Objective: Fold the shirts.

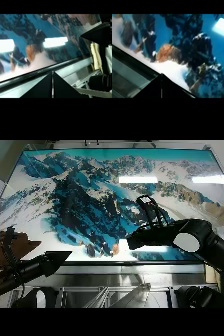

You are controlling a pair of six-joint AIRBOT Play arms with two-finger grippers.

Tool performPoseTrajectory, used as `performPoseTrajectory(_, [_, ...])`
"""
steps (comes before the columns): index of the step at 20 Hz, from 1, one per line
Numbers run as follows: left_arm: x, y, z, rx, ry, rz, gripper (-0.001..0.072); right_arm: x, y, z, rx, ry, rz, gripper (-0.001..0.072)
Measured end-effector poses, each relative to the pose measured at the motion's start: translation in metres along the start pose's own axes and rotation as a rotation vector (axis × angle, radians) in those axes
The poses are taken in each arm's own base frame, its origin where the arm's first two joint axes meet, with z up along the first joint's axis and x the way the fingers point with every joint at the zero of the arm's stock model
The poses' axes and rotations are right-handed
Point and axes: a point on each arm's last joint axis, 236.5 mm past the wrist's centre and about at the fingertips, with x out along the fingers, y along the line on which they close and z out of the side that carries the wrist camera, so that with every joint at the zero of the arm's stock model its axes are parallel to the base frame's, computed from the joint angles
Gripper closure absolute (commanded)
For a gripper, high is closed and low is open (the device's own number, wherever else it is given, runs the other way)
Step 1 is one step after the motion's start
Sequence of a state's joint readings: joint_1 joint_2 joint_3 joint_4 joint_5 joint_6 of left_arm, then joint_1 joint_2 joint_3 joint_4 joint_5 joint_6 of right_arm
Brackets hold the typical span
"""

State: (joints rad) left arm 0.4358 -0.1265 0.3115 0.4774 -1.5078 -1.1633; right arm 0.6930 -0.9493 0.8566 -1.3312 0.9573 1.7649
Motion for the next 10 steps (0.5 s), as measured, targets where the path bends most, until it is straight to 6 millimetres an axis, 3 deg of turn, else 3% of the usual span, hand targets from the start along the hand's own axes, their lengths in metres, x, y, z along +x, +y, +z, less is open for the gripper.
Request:
performPoseTrajectory(6, [0.000, 0.000, 0.001, 0.003, -0.002, 0.006, 0.0694, 0.000, 0.000, 0.000, 0.000, 0.000, 0.000, 0.0692])
performPoseTrajectory(8, [-0.005, 0.009, 0.007, 0.007, 0.003, 0.067, 0.0690, 0.000, 0.000, 0.000, 0.000, 0.000, 0.000, 0.0692])
performPoseTrajectory(9, [-0.010, 0.019, 0.011, 0.002, 0.016, 0.128, 0.0590, 0.000, 0.000, 0.000, 0.000, 0.000, 0.000, 0.0692])
performPoseTrajectory(10, [-0.018, 0.032, 0.018, 0.000, 0.034, 0.213, 0.0328, 0.000, 0.000, 0.000, 0.000, 0.000, 0.000, 0.0692])
